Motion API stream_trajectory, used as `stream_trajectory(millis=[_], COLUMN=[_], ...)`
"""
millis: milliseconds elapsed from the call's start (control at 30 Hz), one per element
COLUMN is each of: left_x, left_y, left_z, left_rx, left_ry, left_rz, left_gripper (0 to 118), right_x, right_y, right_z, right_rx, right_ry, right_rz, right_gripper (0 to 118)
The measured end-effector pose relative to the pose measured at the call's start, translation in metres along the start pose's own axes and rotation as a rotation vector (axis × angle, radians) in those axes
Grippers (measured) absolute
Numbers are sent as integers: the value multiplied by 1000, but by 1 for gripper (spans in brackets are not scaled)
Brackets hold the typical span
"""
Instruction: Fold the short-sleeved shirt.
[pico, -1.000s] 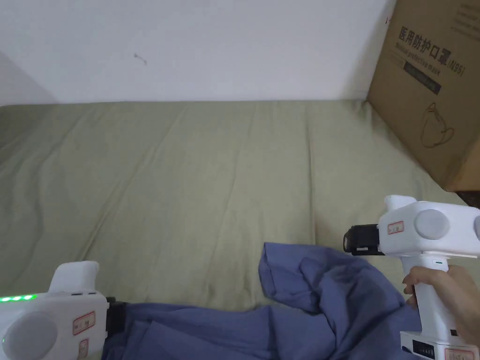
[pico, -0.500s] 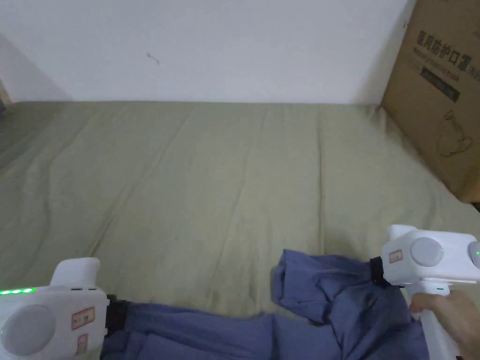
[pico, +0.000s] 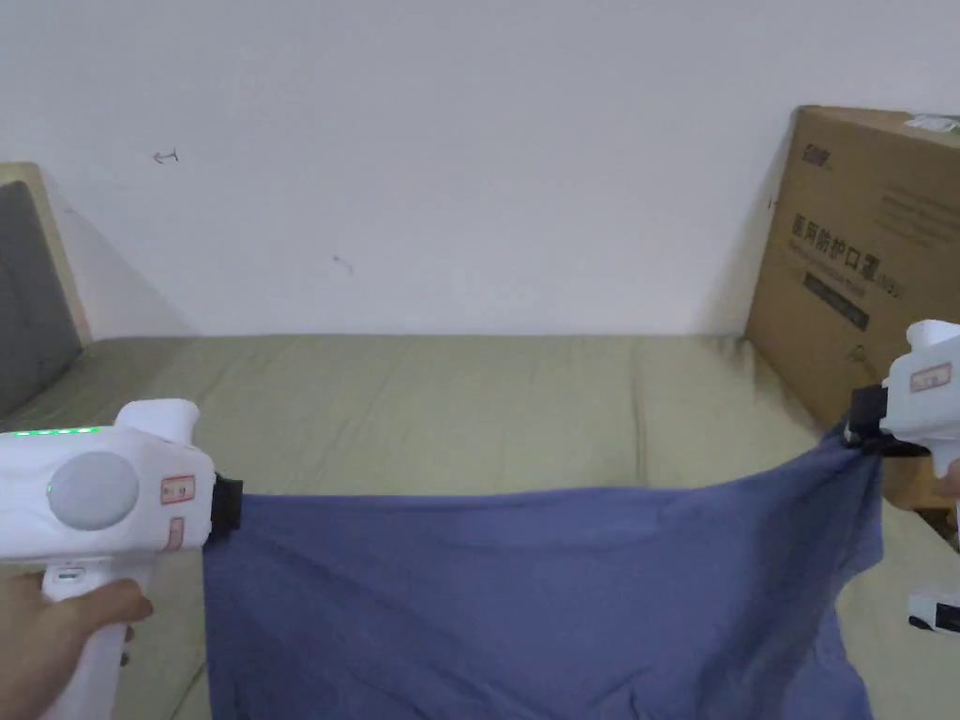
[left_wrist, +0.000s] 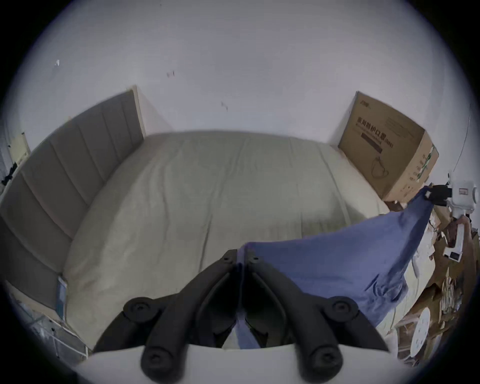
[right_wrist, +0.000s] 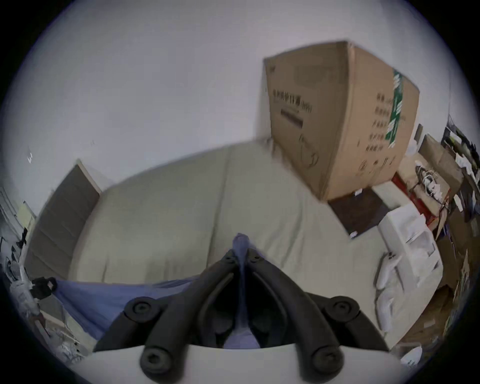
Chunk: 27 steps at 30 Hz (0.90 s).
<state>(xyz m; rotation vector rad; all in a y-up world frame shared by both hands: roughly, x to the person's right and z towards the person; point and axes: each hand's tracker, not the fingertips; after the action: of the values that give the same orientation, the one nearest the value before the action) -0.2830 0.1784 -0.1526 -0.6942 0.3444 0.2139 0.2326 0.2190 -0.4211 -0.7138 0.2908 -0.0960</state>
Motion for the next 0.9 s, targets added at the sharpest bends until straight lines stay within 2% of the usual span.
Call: stream_trajectory(millis=[100,200,333,733,800,900], left_x=[4,8,18,20,20,15], left_y=[38,77,128,294,318,346], left_z=[18,33,45,63,70,74], left_rx=[87,135,221,443,477,533], left_ry=[54,37,101,160,172,183], left_rz=[-56,-55,-95,-89,-79,-69], left_gripper=[3,3,3,3,3,3], right_x=[-2,-5,-21,-71,-80,-92], right_y=[34,68,105,247,266,285], right_z=[31,48,59,75,88,103], right_rx=[79,135,183,386,434,478], right_ry=[1,27,29,56,85,74], right_rz=[-16,-50,-49,-77,-112,-85], right_gripper=[0,0,0,0,0,0])
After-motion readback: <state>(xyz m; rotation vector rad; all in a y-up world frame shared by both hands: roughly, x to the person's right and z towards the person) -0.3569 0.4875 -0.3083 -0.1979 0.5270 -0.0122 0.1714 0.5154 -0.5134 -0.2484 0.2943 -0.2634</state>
